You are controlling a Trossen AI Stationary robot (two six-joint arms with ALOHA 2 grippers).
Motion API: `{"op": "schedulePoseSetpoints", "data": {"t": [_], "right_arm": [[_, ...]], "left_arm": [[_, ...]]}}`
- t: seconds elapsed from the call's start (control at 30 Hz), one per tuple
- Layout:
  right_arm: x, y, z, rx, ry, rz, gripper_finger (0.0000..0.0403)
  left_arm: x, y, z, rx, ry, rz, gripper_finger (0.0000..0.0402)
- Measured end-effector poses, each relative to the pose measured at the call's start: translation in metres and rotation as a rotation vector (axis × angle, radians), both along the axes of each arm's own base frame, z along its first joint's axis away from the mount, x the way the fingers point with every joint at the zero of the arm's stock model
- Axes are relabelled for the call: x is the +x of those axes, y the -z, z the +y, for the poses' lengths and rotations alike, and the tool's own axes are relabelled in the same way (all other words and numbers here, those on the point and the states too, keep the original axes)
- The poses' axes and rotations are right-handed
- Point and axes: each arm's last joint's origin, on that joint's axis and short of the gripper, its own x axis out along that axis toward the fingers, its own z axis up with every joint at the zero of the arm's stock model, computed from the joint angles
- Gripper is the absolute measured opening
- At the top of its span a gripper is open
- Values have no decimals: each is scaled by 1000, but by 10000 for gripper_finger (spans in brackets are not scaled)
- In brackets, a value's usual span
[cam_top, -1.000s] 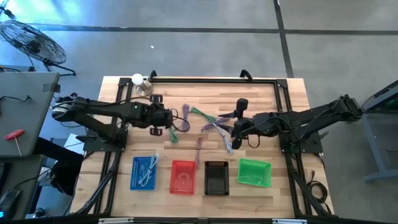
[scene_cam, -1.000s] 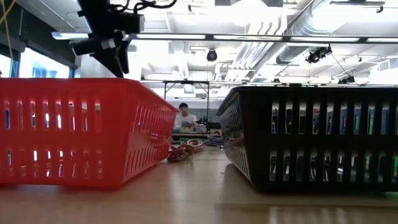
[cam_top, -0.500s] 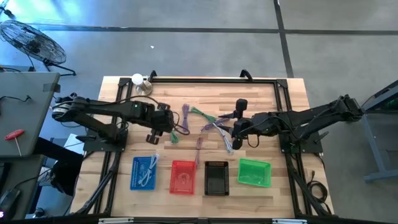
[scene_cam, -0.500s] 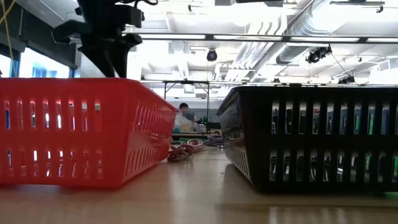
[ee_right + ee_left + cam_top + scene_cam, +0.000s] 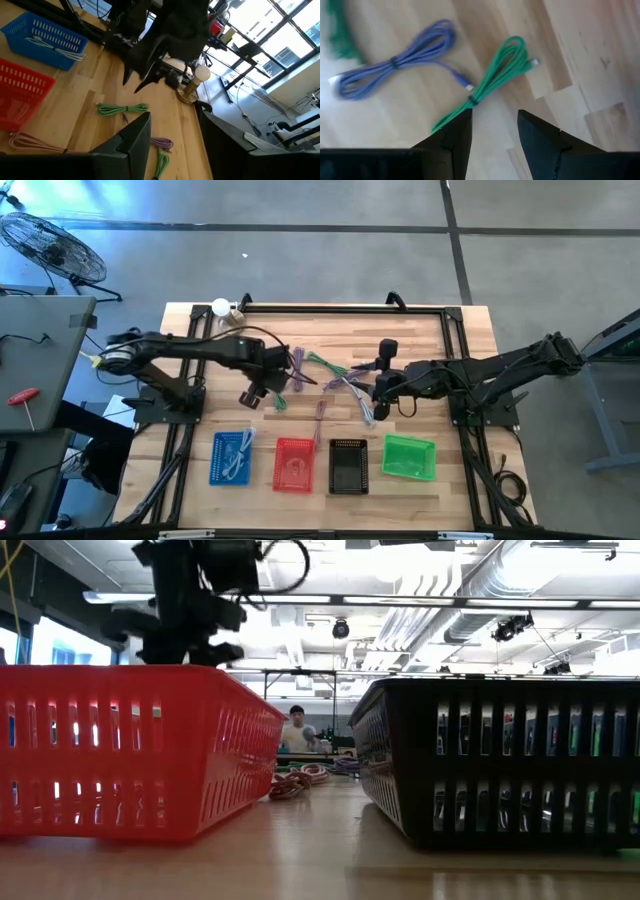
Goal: Pick & Place USB Port
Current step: Put the left green charger cable into the green bin
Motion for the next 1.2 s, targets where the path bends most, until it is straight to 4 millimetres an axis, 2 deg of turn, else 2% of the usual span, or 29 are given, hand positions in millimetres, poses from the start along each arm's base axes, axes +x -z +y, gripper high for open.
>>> {"op": "schedulePoseSetpoints", "data": {"t": [0.23,0.43,0.67,0.87,1.2], "right_arm": [[0,1,0,5,1,7,165],[-1,2,0,2,2,20,165],[-1,2,0,5,3,22,165],[-1,3,0,3,2,29,165],[-2,5,0,6,5,47,165]], "left_arm": [[16,26,2,-21,63,61,151],[23,45,5,33,68,134,151],[30,52,17,24,7,95,151],[27,57,29,-6,-40,114,151],[29,75,30,-31,-7,196,151]]}}
